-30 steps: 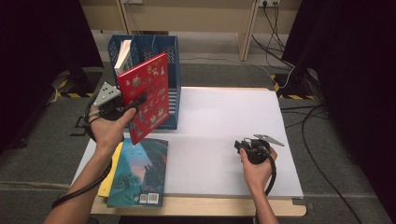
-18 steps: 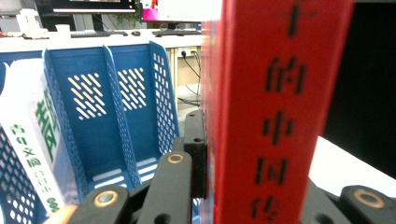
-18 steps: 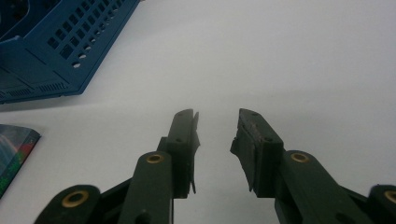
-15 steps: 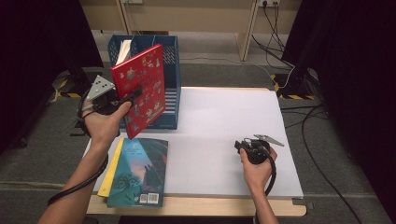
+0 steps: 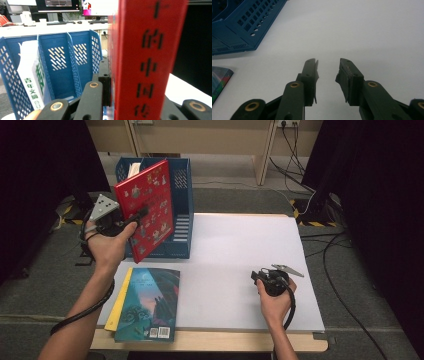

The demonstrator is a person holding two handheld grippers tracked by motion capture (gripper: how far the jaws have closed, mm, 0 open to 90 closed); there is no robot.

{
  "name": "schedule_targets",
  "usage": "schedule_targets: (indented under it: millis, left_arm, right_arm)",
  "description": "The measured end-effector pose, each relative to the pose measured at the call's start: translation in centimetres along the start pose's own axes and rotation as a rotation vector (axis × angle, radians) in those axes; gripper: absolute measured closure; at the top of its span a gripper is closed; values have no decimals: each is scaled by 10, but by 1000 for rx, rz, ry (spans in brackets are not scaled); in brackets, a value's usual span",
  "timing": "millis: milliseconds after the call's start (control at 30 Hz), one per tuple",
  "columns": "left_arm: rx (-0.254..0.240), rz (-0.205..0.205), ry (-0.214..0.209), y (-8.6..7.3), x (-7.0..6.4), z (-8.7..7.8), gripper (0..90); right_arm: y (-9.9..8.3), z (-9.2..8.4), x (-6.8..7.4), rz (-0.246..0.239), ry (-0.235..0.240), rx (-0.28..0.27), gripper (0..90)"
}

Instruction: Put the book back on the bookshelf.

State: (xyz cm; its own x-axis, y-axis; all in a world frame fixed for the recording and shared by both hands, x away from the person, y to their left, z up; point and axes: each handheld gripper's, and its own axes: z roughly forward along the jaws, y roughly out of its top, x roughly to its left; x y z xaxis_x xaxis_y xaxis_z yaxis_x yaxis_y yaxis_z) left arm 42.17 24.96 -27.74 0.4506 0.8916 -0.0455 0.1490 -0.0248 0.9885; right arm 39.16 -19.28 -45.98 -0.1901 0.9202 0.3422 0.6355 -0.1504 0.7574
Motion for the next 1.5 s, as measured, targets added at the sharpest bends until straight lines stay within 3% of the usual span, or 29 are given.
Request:
schedule_targets:
  millis: [533, 1033, 1500]
  left_arm:
    - [-10, -11, 96, 2, 20, 18, 796]
    - [-36, -20, 186, -3, 30, 42, 796]
    - [-25, -41, 207, -8, 39, 68, 796]
  right_arm:
    - [-2, 1, 0, -1, 1, 7, 669]
    - [-4, 2, 1, -2, 1, 11, 668]
    - [-5, 2, 1, -11, 1, 12, 667]
